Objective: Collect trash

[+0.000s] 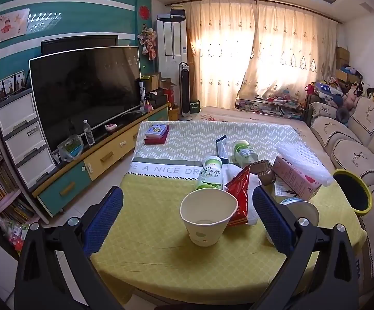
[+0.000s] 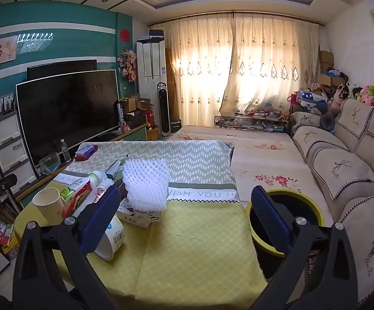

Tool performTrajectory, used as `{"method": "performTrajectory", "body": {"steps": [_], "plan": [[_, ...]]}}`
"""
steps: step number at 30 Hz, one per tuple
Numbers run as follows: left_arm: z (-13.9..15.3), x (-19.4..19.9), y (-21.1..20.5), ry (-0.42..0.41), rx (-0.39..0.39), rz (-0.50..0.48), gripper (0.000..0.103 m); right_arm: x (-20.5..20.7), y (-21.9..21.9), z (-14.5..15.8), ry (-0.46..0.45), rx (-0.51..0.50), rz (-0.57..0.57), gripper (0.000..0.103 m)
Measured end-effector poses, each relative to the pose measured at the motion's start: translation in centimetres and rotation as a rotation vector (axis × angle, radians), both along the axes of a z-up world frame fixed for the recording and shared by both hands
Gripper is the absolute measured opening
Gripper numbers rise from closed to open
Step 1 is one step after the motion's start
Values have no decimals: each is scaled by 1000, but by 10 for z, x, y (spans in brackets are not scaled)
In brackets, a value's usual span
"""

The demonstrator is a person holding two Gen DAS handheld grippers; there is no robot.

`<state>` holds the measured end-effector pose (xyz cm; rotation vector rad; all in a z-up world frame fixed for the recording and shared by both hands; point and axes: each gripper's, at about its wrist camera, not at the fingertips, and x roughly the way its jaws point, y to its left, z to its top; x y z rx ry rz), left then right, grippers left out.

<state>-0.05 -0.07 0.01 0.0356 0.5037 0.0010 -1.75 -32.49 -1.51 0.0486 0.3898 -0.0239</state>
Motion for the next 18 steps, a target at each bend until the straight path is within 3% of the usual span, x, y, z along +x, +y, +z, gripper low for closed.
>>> {"method": "performTrajectory", "body": {"steps": [18], "plan": [[0,0,0,6,1,-1,99,4,-3,-4,20,20,-2,97]]}}
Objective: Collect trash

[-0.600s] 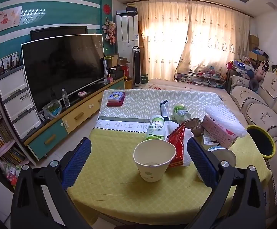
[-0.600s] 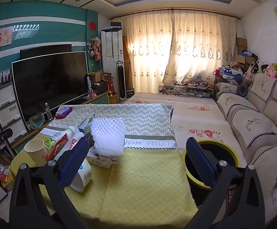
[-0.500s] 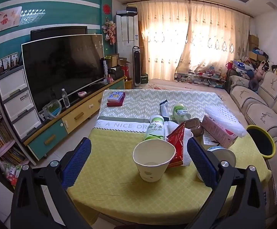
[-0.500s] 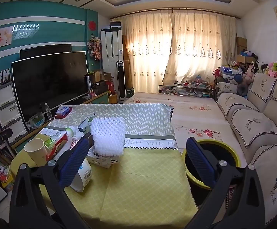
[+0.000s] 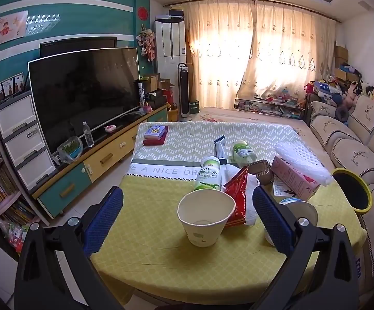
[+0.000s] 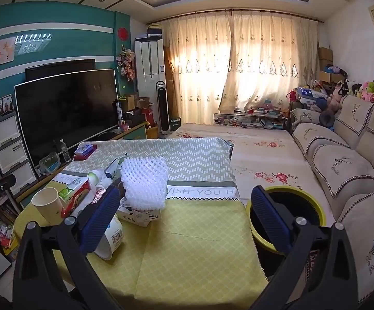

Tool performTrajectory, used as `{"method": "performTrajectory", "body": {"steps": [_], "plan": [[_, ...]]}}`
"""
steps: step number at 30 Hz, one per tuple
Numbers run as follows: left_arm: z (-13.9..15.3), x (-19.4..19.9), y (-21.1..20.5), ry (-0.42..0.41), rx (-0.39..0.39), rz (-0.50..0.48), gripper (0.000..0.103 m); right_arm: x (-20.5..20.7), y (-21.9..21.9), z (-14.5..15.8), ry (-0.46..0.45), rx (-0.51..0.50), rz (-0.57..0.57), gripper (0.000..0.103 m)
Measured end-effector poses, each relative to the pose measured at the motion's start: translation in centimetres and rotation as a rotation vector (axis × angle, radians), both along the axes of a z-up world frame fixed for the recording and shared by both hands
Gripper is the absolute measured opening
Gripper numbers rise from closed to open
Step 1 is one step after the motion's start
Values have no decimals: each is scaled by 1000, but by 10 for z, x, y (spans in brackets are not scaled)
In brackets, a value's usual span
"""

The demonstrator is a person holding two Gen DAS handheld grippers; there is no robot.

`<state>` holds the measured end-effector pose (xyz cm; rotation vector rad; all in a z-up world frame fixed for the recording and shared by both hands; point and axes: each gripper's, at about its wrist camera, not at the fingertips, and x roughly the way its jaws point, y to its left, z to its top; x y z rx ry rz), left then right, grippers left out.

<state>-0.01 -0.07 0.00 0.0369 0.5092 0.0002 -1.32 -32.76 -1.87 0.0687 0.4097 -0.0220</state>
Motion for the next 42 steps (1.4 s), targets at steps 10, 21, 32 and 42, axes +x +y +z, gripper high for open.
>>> {"method": "performTrajectory", "body": {"steps": [10,21,32,42], "plan": [[1,-2,-7,2,1,-3,99,1,-1,-1,0,5,-3,97],[2,-1,-8,3,3,-13,99,0,-3,-2,0,7,-2,97],[1,-2,-8,5,7,-15,99,4,-5,-4,6,18,-10,97],[-2,1,-8,11,12,-20,99,6,-6,-8,10,20,-12,97]]}}
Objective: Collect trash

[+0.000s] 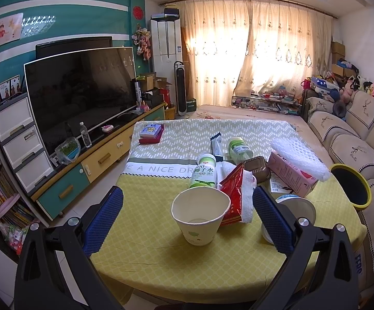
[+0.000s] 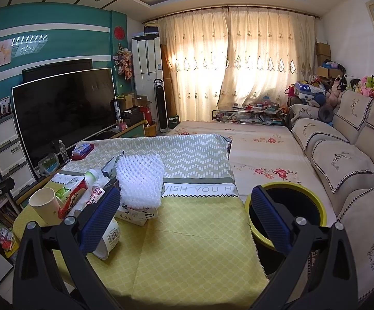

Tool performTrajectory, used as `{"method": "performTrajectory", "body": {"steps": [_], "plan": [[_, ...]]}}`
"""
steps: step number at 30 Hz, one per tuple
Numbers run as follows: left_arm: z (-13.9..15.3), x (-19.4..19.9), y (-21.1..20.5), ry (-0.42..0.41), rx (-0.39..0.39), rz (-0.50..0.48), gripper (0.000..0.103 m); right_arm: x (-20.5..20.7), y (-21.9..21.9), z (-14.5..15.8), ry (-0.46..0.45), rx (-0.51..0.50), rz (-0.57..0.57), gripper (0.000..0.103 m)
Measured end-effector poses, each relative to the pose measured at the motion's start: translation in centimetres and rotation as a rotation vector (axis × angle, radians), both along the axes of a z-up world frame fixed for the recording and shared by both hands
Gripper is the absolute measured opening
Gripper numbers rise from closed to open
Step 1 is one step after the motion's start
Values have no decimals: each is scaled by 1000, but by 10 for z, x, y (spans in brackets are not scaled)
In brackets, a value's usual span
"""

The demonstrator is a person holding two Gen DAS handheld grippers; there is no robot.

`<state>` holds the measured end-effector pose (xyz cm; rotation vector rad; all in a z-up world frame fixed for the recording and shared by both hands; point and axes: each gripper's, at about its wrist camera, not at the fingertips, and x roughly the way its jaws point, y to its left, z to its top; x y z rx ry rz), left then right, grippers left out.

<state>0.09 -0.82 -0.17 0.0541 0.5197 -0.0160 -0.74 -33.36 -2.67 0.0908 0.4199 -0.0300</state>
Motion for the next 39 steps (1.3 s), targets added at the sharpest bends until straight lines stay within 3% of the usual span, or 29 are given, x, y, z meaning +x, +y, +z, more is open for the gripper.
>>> {"method": "performTrajectory", "body": {"steps": [39], "plan": [[-7,4,-1,8,3,11,99,6,7,-9,18,0,34,97]]}}
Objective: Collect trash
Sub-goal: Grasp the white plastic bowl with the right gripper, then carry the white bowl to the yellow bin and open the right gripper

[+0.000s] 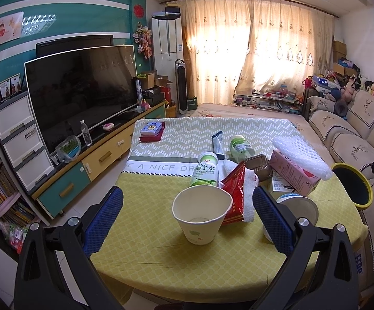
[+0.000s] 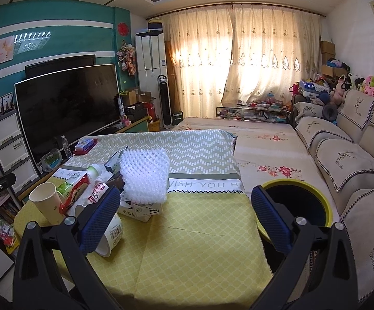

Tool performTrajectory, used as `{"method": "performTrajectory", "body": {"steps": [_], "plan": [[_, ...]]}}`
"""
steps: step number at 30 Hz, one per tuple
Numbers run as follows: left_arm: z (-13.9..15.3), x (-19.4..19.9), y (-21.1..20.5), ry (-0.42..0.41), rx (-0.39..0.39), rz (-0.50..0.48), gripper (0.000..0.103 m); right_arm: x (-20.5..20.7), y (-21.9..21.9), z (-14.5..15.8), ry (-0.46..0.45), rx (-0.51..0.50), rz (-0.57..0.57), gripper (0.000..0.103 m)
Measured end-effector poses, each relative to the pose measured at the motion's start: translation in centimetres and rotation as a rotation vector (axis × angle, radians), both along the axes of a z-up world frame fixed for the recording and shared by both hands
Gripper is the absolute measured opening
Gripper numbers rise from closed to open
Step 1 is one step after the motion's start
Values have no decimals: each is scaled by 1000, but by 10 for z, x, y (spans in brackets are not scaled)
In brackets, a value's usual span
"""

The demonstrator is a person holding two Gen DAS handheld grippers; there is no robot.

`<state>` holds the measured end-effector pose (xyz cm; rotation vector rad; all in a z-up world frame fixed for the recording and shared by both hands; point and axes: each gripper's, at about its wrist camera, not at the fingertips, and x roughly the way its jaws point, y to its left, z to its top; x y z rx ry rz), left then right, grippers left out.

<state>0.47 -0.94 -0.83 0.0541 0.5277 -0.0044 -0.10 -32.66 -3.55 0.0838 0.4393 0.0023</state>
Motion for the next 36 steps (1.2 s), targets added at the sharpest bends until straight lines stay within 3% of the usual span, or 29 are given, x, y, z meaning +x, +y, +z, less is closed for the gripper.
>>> {"method": "performTrajectory", "body": {"steps": [13,15,25,30,36], "plan": [[-7,9,6,25,-7,7,99,16,61,-31,54,-39,215,93],[-9,11,7,32,-9,8,99,23,66,-38,76,-35,227,78],[-14,18,3,51,-7,3,99,52,82,-84,238,-25,275,42],[-16,18,3,56,-8,1,99,54,81,-86,255,-18,294,14],[-18,20,0,62,-5,-4,99,53,79,-82,236,15,321,5]]}}
